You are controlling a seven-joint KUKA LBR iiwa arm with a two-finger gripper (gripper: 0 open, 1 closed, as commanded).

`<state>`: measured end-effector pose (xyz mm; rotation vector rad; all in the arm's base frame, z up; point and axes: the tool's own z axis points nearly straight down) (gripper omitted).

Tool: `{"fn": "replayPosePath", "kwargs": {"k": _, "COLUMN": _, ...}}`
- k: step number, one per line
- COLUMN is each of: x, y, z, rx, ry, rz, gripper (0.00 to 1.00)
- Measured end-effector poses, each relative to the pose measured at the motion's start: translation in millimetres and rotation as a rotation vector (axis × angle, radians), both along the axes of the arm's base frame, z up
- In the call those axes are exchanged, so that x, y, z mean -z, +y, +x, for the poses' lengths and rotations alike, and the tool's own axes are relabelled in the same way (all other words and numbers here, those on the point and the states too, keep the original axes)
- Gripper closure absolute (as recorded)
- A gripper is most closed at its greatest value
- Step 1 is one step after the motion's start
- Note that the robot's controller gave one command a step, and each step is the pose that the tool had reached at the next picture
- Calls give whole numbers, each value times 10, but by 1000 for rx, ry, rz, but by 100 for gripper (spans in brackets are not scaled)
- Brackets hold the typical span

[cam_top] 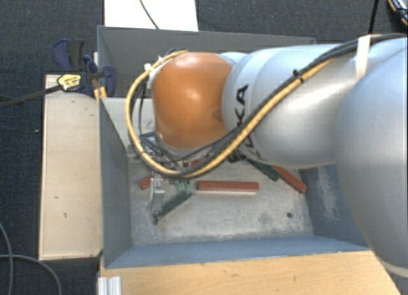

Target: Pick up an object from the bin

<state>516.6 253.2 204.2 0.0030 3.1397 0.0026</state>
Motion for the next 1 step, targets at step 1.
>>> {"fn": "replayPosePath", "kwargs": {"k": 1, "x": 750, "y": -196, "z": 421, "rx": -62, "ry": -5, "rz": 1, "gripper": 0}}
